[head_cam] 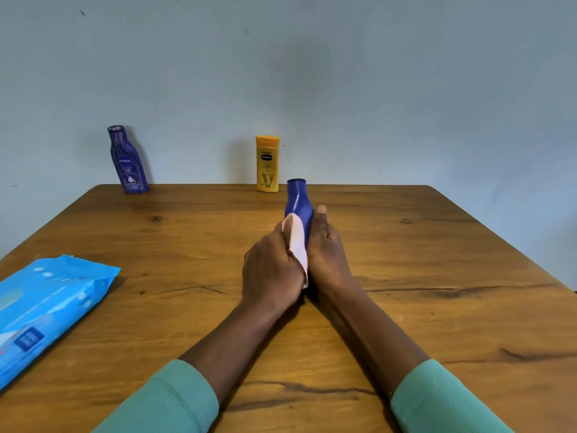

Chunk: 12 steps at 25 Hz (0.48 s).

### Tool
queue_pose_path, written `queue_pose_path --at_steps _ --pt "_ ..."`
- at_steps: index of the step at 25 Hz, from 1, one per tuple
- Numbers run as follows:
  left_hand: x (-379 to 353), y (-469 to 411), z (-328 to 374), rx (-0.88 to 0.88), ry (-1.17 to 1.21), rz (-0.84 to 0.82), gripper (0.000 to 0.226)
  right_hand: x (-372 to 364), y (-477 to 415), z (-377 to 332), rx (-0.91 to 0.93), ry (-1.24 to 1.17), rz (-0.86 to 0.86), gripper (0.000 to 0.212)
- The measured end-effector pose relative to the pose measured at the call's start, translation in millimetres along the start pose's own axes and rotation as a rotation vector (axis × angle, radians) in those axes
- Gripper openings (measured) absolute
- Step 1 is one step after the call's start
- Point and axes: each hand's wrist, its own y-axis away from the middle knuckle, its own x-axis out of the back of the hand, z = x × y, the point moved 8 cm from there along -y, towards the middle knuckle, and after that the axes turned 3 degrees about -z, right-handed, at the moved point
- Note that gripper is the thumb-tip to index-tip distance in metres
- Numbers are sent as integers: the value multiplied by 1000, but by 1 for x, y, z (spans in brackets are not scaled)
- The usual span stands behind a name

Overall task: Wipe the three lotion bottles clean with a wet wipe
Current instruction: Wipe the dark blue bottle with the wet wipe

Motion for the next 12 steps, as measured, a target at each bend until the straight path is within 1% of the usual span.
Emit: queue_pose_path --at_steps 1,4,5,6,7,8,9,11,12 --pt "4 -5 -9 74 98 16 52 -7 2 -1 22 50 -46 66" --pt "10 -13 -27 313 580 42 58 -22 6 0 69 184 -179 70" --pt "9 -16 -29 343 675 27 60 -26 9 -1 82 176 -214 68" --pt "8 -16 -28 329 688 -7 66 -28 10 -3 96 146 -232 66" --pt "5 -15 -27 283 630 -55 75 -27 10 -4 101 100 -232 63" --pt "0 -12 -23 218 533 -114 80 -23 8 -4 87 41 -206 61" --pt "-7 -8 -17 141 424 -181 74 -14 5 -2 52 -34 -155 61" --pt "-24 3 -1 -4 214 -304 54 8 -2 8 -60 -211 -8 63" --pt "-31 7 4 -46 129 -346 54 16 -3 13 -123 -302 49 67"
